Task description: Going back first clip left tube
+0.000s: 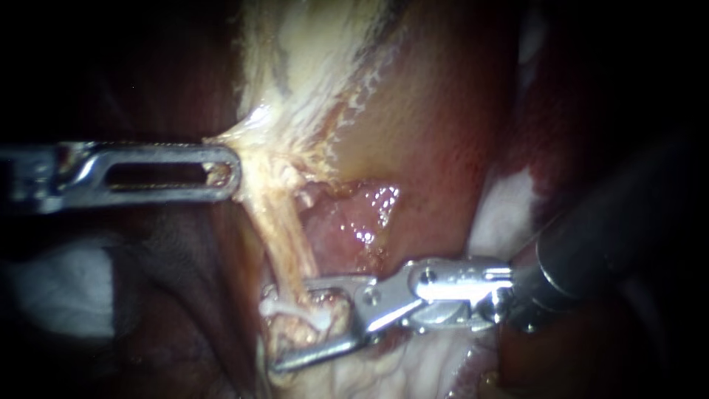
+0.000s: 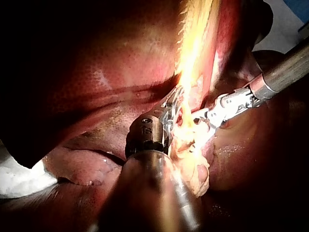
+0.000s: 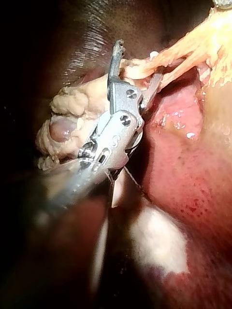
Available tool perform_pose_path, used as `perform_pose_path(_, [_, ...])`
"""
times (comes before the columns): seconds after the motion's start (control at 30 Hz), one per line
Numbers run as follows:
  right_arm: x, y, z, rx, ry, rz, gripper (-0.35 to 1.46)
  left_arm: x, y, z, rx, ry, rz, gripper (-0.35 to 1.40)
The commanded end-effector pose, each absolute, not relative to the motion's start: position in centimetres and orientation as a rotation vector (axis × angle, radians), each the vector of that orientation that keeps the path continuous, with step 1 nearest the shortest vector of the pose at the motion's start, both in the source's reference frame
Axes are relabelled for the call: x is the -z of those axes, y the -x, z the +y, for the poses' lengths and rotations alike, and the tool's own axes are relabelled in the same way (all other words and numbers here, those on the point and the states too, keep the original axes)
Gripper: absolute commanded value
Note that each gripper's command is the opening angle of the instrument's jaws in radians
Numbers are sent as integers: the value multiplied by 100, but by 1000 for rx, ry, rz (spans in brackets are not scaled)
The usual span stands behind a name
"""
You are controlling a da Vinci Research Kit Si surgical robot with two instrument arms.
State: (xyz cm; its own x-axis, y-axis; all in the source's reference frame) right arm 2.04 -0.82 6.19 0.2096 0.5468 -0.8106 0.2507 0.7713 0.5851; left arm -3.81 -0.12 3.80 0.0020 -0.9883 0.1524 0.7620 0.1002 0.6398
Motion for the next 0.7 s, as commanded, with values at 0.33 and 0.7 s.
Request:
perform_pose_path(0.33, [-608,-205,-102,-169,-787,1396,60,-380,381,-12,1442,-432,-659,-35])
perform_pose_path(0.7, [-640,-241,-84,-214,-760,1423,60,-380,382,-12,1442,-432,-659,-35])
